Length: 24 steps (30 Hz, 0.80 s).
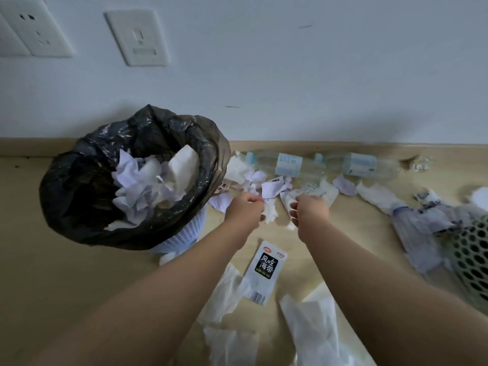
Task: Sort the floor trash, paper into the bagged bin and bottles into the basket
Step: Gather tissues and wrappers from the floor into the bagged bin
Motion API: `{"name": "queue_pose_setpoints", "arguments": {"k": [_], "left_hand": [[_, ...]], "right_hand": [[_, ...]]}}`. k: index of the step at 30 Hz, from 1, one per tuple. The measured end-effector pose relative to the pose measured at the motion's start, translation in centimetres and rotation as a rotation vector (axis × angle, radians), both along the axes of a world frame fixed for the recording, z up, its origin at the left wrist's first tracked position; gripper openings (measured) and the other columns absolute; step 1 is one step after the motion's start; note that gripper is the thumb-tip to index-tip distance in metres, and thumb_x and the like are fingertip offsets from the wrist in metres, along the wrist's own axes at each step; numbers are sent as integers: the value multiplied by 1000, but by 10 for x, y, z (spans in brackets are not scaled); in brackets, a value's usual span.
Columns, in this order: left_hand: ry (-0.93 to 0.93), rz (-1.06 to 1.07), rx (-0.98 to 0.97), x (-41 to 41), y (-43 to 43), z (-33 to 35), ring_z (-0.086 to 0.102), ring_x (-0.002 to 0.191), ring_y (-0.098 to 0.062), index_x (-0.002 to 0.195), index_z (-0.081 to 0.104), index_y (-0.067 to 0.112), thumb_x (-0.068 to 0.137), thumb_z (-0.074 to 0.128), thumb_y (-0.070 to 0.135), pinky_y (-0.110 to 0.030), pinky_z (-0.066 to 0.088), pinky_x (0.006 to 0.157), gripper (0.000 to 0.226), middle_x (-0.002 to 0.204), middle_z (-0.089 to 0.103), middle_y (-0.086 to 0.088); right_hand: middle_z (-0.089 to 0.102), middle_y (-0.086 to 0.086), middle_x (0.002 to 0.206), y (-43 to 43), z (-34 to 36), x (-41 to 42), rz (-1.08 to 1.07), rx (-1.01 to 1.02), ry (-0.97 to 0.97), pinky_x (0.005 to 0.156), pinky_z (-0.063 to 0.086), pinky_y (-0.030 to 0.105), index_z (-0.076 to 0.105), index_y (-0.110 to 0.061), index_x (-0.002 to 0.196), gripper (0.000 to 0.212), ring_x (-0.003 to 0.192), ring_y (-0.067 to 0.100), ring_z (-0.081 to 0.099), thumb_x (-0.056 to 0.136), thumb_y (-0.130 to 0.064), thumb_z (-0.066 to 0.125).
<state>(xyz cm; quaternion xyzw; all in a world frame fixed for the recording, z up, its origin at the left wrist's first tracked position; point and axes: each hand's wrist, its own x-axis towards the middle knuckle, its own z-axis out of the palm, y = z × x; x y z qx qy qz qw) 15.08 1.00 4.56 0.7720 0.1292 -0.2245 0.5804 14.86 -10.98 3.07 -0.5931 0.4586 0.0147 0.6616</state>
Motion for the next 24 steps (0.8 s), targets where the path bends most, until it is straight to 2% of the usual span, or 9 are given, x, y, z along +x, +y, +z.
{"name": "queue_pose_setpoints", "arguments": {"k": [4,6,7,9,11,13,17,21,24], "left_hand": [[-77,-101,319,9,11,-32,52,81,-23,92,54,21,92,44,17,-27,39,63,11,95,59,-5],[-147,-122,463,19,13,-43,53,91,-26,102,57,19,92,45,19,-29,42,69,16,110,58,-8],[-191,-149,538,23,15,-48,51,102,-28,110,57,18,92,46,21,-32,44,77,22,121,54,-8],[-257,-244,656,32,18,-60,38,126,-29,125,50,20,91,48,24,-37,40,94,35,142,37,-8],[-282,-360,731,40,24,-70,17,139,-26,135,39,25,90,51,28,-40,31,104,47,154,15,-4],[-285,-442,783,51,29,-77,7,143,-26,140,29,28,89,53,32,-40,24,108,57,156,3,-4],[-290,-571,836,71,22,-86,-1,144,-28,147,14,32,91,49,36,-42,15,113,66,157,-5,-4],[-319,-625,790,92,-3,-87,-5,145,-29,148,5,35,94,46,38,-47,15,115,68,158,-8,3],[-268,-703,765,109,-19,-92,-9,144,-31,148,0,37,93,46,39,-54,12,115,72,157,-14,8]], "right_hand": [[45,8,73,-16,-23,-7,102,-143,10,54,29,25,56,-5,90,20,64,20,38,87,-3,37],[50,6,74,-17,-31,-6,230,-282,38,57,35,25,55,-11,83,17,66,21,43,86,-5,39],[55,5,81,-17,-33,-6,301,-360,47,64,40,27,57,-13,88,16,74,22,49,87,-7,42],[58,8,115,-18,-40,-3,464,-548,91,88,45,33,58,-14,111,26,103,26,53,88,-13,46],[46,5,136,-18,-43,4,649,-770,139,100,36,36,53,-18,126,37,123,27,42,89,-18,47],[36,2,146,-18,-43,17,766,-899,110,107,28,40,46,-22,133,45,132,27,31,88,-17,46],[22,2,154,-10,-42,50,873,-889,64,115,21,41,34,-23,142,56,140,26,20,88,-15,45],[10,2,158,-4,-51,82,936,-816,67,117,13,42,23,-21,147,61,145,25,8,91,-20,46],[4,3,158,-15,-67,88,1049,-752,117,116,16,45,14,-23,149,67,145,26,6,91,-21,48]]}}
